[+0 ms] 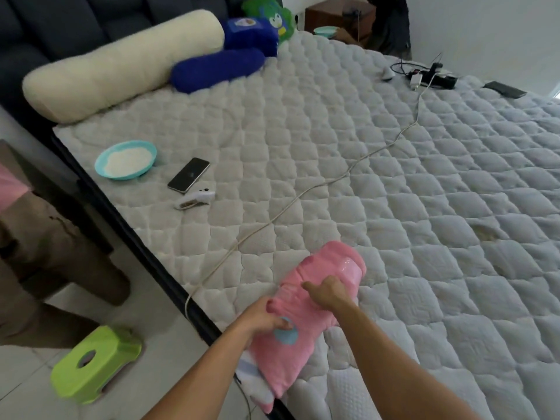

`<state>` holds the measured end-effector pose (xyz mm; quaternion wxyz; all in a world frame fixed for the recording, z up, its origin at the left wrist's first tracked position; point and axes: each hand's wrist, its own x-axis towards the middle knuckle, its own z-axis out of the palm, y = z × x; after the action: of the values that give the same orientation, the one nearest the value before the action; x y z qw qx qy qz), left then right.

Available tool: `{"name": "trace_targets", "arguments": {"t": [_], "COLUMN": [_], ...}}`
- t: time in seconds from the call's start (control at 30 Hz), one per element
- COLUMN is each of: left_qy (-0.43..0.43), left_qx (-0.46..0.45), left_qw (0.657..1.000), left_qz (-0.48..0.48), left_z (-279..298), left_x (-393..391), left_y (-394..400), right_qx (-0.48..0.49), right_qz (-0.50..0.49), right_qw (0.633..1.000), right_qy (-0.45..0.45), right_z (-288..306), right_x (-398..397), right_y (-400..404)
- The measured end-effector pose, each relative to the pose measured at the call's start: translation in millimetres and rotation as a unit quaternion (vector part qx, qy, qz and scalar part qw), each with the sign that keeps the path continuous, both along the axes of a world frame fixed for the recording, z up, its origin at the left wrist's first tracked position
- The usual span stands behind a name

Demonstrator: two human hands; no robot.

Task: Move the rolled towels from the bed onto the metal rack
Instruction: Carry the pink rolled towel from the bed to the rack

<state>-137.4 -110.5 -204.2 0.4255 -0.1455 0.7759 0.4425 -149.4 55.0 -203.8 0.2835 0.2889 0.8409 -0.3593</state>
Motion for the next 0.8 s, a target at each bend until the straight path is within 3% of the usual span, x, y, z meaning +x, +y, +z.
{"name": "trace_targets", "arguments": {"t": [0.1,0.23,0.37,0.43,0.5,0.63,0.8], "left_qy": [-0.020,-0.050,-0.197,-0.230,-0.224,-0.142,-0.047], "left_qx": [-0.013,-0.066,-0.062,-0.025,0.012,0.029,0.044], "left_qw": [1.000,0.996,0.977,0.971,0.971,0.981,0.982], "left_qz": [0.007,0.017,0.043,0.057,0.079,0.127,0.178], "left_z": [-5.5,-12.5,-12.5,-18.7,-26.2,-37.3,-18.1], "left_x": [-5.6,-7.6,9.4,17.2,22.9,36.3,58.2], "left_y": [0.5,-9.3,-11.5,-14.4,-16.7,-19.9,-42.1], "right_qx": [0.042,0.027,-0.026,-0.048,-0.077,-0.147,-0.205], "right_qz": [0.011,0.008,-0.027,-0.059,-0.093,-0.266,-0.279], "right_qw": [0.999,0.998,0.998,0.996,0.991,0.952,0.935], "right_qy": [-0.017,-0.048,-0.054,-0.045,-0.063,-0.031,0.077], "right_z": [-1.4,-3.8,-7.8,-8.1,-8.7,-24.7,-17.0], "right_x": [-10.0,-12.2,-8.6,-5.9,-0.8,14.0,31.0], "right_y": [7.4,13.9,27.7,29.9,27.5,15.5,-10.2]}}
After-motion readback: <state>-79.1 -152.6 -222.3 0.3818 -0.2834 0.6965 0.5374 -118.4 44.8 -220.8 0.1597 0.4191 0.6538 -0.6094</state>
